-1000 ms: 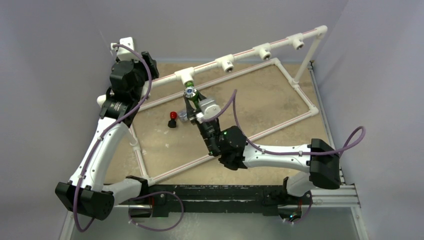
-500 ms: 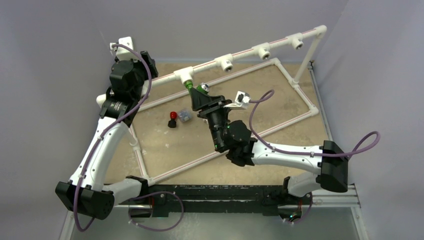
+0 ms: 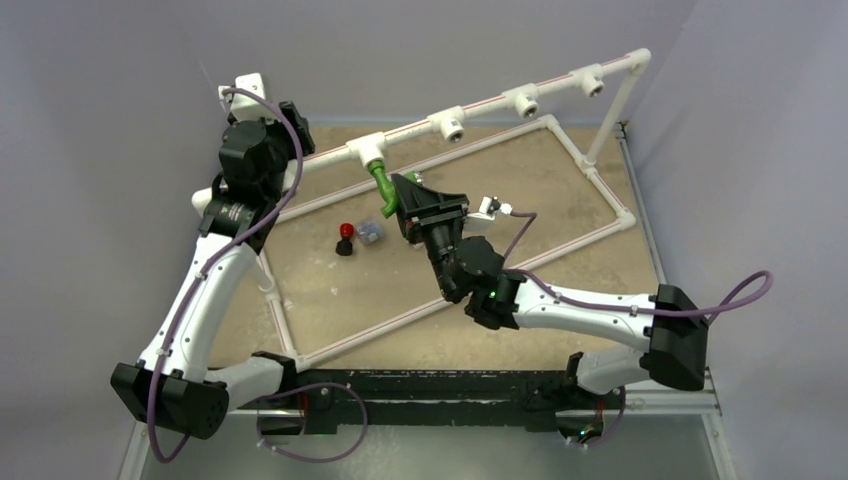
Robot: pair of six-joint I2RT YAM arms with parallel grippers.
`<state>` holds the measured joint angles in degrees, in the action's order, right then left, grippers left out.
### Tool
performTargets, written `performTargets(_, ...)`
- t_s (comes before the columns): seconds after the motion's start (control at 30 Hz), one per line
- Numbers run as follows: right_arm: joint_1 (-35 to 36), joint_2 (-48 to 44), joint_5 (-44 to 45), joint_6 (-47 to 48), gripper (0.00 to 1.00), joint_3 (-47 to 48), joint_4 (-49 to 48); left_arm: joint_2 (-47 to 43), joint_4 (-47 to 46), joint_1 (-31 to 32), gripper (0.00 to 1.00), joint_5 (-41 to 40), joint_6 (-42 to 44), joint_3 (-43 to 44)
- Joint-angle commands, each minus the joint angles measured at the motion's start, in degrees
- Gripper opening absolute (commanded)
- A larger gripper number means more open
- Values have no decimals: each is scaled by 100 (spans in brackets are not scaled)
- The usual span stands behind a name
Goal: Install the water faucets
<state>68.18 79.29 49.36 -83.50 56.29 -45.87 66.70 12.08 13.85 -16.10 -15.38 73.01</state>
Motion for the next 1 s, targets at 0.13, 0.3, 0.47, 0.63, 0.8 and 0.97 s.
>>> performTargets(0.13,0,-57,-719,-573,30,-195,786,-82,1262,224,56,590,-18,-236)
performTargets(0.3,-7,-170,-752,-355,61,-291,862,-44,1293,223,56,590,-18,-183)
performTargets(0.47,-2,-304,-766,-6,80,-349,1009,-17,1294,224,56,589,-27,-173)
performTargets(0.63,-7,-665,-647,590,88,-625,946,-4,1281,224,56,590,-27,-173)
performTargets(0.8,-21,-1176,-607,1662,88,-947,731,3,1280,224,56,575,-19,-165)
performTargets(0.97,-25,-1669,-730,2855,86,-1216,644,-3,1282,224,56,551,-18,-162)
